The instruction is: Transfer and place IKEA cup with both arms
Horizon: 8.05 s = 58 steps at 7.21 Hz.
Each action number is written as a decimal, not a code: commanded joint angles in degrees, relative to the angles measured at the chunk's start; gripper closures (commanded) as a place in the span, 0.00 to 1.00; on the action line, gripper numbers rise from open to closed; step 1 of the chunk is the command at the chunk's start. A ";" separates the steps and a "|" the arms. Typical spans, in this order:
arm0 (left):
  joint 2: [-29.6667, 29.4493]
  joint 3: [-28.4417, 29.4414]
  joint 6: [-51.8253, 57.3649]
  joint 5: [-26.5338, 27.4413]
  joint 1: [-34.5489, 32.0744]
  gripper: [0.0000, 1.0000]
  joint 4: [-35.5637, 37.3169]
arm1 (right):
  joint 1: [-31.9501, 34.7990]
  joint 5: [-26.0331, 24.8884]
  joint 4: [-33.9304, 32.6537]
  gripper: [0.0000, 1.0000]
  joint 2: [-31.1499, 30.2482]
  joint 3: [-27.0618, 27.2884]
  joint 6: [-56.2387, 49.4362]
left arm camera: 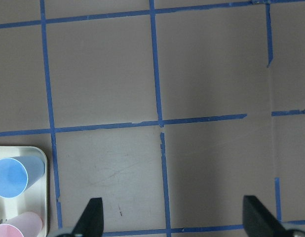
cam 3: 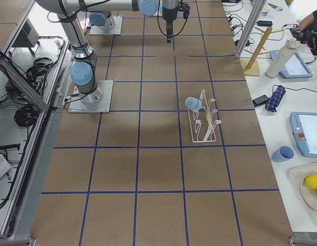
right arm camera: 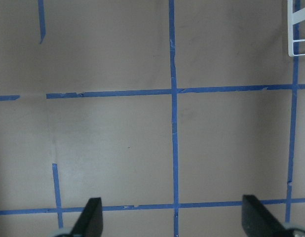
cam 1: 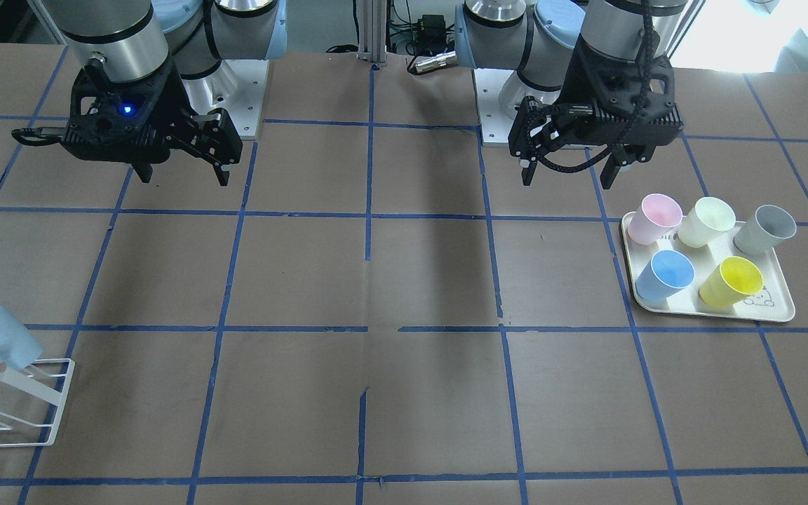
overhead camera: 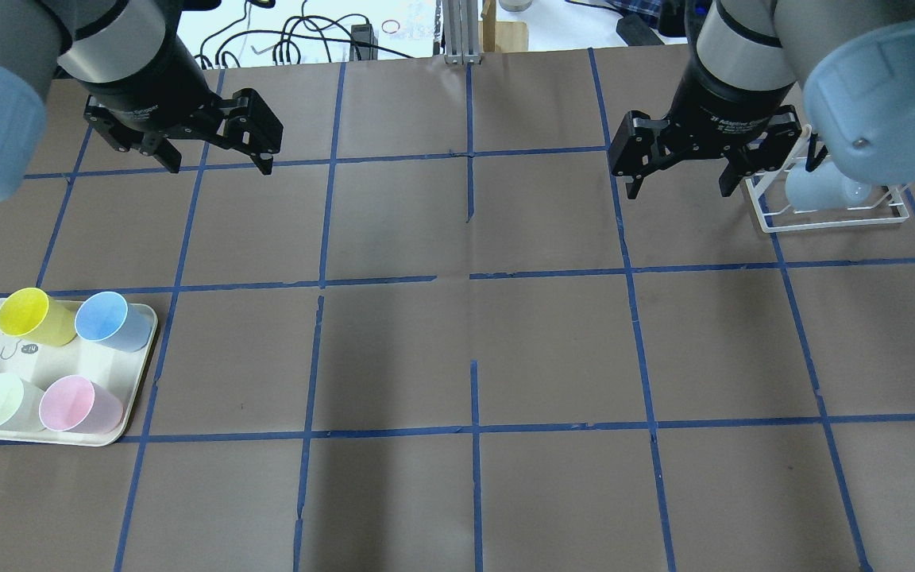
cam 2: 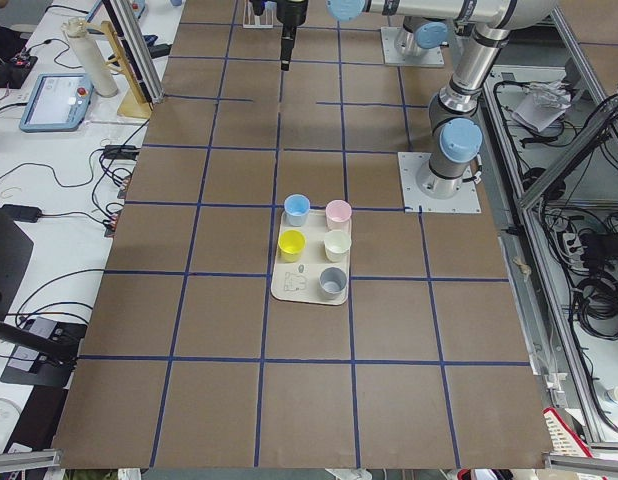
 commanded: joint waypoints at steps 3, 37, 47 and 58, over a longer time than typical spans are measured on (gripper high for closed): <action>0.97 -0.90 -0.60 0.19 -0.14 0.00 -0.19 | -0.05 0.05 -0.18 0.00 0.09 0.04 0.04; 0.97 -0.20 -3.33 -2.35 -0.14 0.00 -6.87 | -0.14 0.05 -1.24 0.00 6.06 -1.18 -0.57; -0.52 2.18 -3.15 -0.07 0.39 0.00 -7.05 | -36.76 0.28 -2.11 0.00 6.15 -1.36 -40.00; -0.34 1.29 -3.06 -0.07 0.48 0.00 -6.35 | -33.80 10.33 -15.83 0.00 19.42 -0.22 -45.31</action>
